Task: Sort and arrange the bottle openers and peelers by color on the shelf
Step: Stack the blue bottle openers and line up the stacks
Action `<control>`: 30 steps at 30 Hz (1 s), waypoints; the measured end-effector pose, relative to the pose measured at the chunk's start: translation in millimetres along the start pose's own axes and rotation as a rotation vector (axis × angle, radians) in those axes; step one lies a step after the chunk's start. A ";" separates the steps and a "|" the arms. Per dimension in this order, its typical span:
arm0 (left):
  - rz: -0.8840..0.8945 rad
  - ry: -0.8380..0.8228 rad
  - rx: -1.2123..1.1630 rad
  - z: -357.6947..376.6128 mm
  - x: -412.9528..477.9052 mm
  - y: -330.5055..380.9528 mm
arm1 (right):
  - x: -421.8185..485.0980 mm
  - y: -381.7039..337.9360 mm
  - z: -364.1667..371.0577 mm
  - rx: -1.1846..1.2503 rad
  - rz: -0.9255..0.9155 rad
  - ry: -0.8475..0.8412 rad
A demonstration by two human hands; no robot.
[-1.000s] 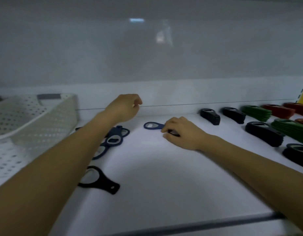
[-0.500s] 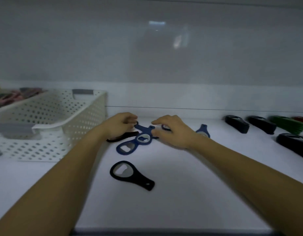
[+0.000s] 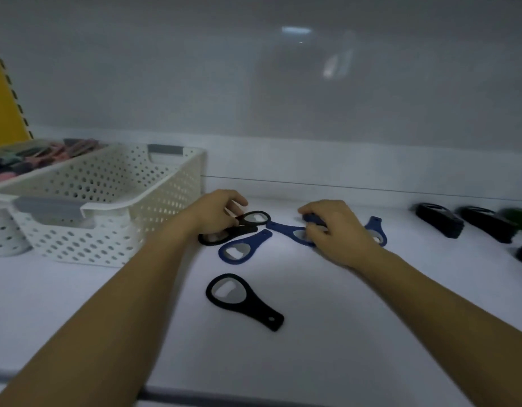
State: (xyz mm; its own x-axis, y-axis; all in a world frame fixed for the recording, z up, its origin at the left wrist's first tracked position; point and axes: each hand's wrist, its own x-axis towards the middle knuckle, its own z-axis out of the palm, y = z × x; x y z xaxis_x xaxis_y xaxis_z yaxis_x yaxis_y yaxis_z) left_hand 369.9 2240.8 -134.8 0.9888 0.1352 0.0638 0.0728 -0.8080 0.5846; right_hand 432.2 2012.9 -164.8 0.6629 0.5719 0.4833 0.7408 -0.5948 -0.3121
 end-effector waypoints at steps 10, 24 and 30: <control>0.012 -0.077 -0.049 -4.6 -11.1 9.0 | -10.7 -44.5 5.5 -0.001 -0.266 -0.190; -0.106 -0.218 0.134 -18.6 -27.1 13.0 | -13.2 -33.9 -3.3 -0.096 0.009 -0.069; -0.114 -0.329 0.186 -15.6 -26.9 17.5 | -13.9 -38.2 -8.8 0.017 0.034 -0.006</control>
State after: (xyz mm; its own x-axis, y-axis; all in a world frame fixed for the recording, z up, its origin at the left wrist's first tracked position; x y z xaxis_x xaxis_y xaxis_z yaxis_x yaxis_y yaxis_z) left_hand 342.5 2232.0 -113.6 0.9597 0.0637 -0.2737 0.1773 -0.8928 0.4140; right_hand 393.7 2022.7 -152.4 0.6879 0.5551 0.4676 0.7198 -0.6041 -0.3419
